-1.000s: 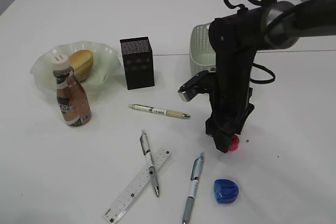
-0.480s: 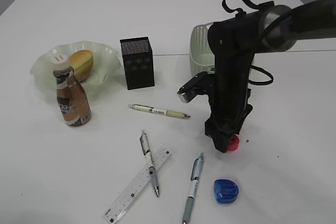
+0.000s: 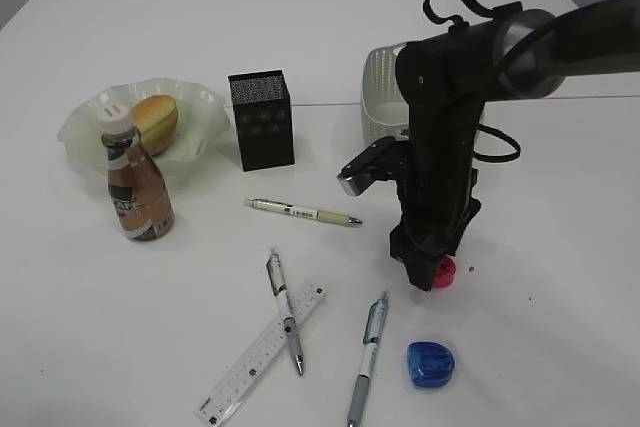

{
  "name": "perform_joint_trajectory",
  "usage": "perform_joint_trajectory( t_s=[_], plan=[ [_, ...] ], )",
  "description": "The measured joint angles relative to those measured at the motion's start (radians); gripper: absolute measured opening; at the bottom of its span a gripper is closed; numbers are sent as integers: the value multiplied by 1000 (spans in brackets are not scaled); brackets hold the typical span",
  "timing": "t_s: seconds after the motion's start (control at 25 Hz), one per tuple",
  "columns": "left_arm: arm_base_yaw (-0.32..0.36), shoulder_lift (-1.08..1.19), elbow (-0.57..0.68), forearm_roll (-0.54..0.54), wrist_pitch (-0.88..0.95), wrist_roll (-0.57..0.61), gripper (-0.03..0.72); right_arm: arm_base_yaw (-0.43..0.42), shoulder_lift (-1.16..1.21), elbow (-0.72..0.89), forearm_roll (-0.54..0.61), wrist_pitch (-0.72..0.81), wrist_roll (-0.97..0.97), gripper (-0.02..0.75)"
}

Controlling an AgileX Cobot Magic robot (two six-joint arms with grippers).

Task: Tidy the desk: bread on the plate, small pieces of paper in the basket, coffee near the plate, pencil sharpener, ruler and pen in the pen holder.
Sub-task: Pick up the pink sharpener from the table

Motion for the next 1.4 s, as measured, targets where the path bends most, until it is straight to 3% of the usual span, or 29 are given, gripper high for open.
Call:
perform_joint_trajectory(
  t_s=[1.08, 1.2, 1.28, 1.4],
  plan=[
    [0, 0, 0, 0, 0, 2, 470, 0, 28, -5, -3, -2, 0, 491],
    [0, 0, 0, 0, 0, 2, 470, 0, 28, -5, -3, -2, 0, 440],
    [0, 0, 0, 0, 0, 2, 470, 0, 28, -5, -3, -2, 0, 350],
    [0, 0, 0, 0, 1, 2, 470, 0, 28, -6, 7, -2, 0, 309]
  ],
)
